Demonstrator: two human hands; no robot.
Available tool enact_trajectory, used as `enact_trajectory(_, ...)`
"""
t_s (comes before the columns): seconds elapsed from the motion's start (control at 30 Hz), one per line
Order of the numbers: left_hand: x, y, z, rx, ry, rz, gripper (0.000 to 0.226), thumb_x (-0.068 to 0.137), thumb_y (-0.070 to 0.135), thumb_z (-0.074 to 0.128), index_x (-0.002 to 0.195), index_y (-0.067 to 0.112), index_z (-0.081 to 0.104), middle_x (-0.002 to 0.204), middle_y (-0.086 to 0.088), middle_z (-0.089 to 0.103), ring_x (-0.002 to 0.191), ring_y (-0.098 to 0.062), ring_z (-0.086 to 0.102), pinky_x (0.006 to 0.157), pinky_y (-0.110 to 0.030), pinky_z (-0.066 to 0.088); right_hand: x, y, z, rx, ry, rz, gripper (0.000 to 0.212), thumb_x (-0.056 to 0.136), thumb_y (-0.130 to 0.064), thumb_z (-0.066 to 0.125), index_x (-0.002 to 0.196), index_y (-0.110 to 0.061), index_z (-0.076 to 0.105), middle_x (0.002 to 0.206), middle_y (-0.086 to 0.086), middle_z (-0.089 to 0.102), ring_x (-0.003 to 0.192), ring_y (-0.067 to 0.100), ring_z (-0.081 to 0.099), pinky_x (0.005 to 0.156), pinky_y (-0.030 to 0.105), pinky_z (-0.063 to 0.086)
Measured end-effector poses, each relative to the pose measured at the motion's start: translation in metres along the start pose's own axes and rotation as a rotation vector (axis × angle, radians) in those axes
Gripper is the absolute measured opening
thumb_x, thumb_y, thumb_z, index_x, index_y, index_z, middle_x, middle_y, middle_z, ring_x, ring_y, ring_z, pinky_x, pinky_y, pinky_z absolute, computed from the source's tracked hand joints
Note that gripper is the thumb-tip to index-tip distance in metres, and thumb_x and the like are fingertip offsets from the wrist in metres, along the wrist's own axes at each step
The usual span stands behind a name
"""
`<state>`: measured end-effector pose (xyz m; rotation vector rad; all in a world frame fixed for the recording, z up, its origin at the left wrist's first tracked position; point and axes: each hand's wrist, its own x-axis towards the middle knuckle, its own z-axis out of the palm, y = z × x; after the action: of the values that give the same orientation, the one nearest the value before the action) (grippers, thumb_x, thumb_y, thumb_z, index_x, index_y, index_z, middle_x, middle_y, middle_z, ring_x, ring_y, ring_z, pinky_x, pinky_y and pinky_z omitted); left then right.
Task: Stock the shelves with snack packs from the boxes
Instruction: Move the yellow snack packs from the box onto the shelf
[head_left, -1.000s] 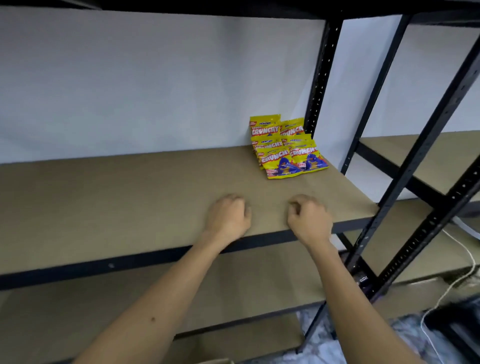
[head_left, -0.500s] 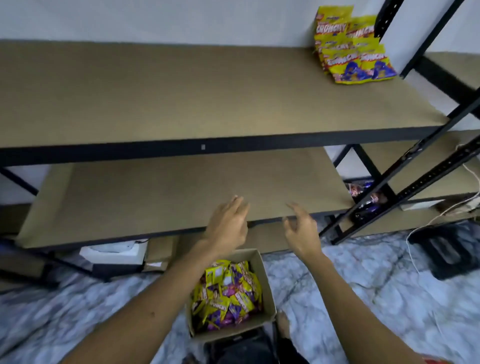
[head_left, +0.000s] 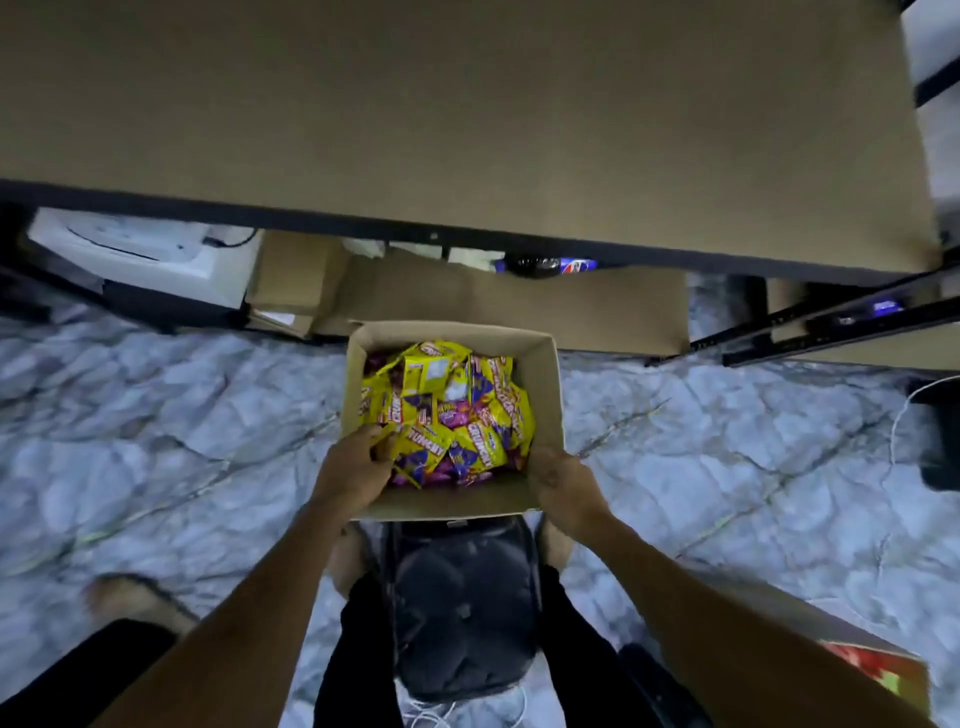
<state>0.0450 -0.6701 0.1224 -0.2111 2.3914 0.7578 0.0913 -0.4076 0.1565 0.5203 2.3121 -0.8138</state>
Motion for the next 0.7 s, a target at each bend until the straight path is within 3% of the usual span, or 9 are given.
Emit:
enact_trajectory(0.17,0.041,-0.070,0.081,-0.029,-0.021,-0.118,0.036,0.091,0.015,0.053,0.126,0.017,0.058,0.108,-0.009,0.070,0.099,-0.028,0.065,0.072,-0.026,0.043,0.080,0.050,0.089,0.136,-0.090,0.195,0.038,0.090,-0.012,0.052,0.125,-0.019,0.063,0.120,0.010,0.065,0.110,0.032,0.060,0.092,0.034,0.048)
enact_trajectory(0.27,0.075,-0.083,0.133,-0.026,-0.025,-0.060,0.031,0.092,0.013,0.051,0.121,0.018,0.063,0.102,-0.009,0.072,0.096,-0.028,0.067,0.078,-0.032,0.052,0.135,0.074,0.130,0.290,-0.078,0.249,0.034,0.089,-0.014,0.059,0.122,-0.018,0.063,0.112,0.004,0.062,0.106,0.026,0.058,0.091,0.032,0.047)
enact_trajectory(0.33,0.103,-0.086,0.173,-0.035,-0.061,-0.011,0.029,0.094,0.013,0.051,0.119,0.019,0.064,0.105,-0.010,0.071,0.094,-0.027,0.067,0.077,-0.031,0.052,0.171,0.093,0.156,0.444,-0.059,0.331,0.031,0.089,-0.014,0.060,0.118,-0.023,0.061,0.104,0.002,0.061,0.098,0.025,0.060,0.089,0.038,0.053)
enact_trajectory(0.47,0.148,-0.102,0.248,0.013,-0.150,0.006,0.031,0.093,0.014,0.055,0.123,0.017,0.061,0.117,-0.011,0.067,0.106,-0.028,0.062,0.086,-0.033,0.050,0.230,0.137,0.215,0.684,-0.065,0.492,0.035,0.089,-0.014,0.058,0.123,-0.023,0.058,0.100,0.006,0.060,0.084,0.024,0.059,0.069,0.036,0.052)
enact_trajectory(0.6,0.191,-0.132,0.286,0.077,0.054,-0.050,0.037,0.088,0.010,0.057,0.125,0.010,0.058,0.126,-0.018,0.059,0.118,-0.037,0.053,0.099,-0.043,0.047,0.264,0.162,0.262,0.815,-0.055,0.599,0.040,0.089,-0.022,0.064,0.127,-0.026,0.054,0.128,0.007,0.053,0.109,0.028,0.056,0.083,0.039,0.053)
enact_trajectory(0.7,0.212,-0.152,0.310,-0.012,0.030,-0.130,0.046,0.088,0.016,0.061,0.133,0.017,0.051,0.135,-0.016,0.053,0.125,-0.038,0.049,0.100,-0.050,0.047,0.280,0.172,0.288,0.788,0.025,0.600,0.038,0.086,-0.024,0.070,0.122,-0.022,0.056,0.127,0.004,0.053,0.111,0.025,0.053,0.088,0.040,0.053)
